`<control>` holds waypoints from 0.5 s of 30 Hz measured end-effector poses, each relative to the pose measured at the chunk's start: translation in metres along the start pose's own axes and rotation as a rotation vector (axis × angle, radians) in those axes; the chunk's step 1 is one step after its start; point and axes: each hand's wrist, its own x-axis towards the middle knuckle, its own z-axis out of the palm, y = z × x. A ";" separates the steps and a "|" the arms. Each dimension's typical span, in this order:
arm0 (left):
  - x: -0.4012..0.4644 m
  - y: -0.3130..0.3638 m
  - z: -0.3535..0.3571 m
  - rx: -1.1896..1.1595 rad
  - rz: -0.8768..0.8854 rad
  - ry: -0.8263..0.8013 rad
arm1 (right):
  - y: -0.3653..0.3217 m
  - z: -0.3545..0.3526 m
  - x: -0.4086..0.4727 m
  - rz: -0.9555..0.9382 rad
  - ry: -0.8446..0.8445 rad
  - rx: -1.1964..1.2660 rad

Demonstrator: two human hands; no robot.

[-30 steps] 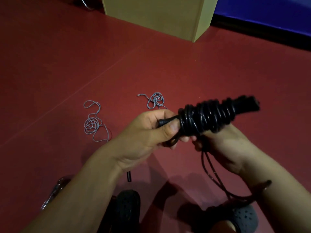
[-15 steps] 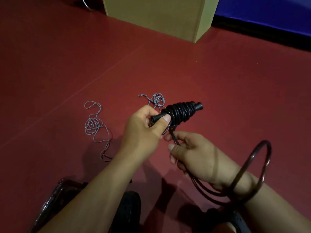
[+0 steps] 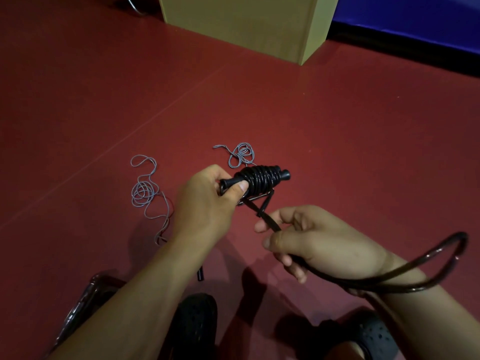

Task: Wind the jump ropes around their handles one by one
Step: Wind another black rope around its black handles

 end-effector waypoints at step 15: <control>-0.002 -0.005 0.001 0.065 0.096 -0.297 | 0.011 -0.009 0.009 -0.348 0.206 -0.008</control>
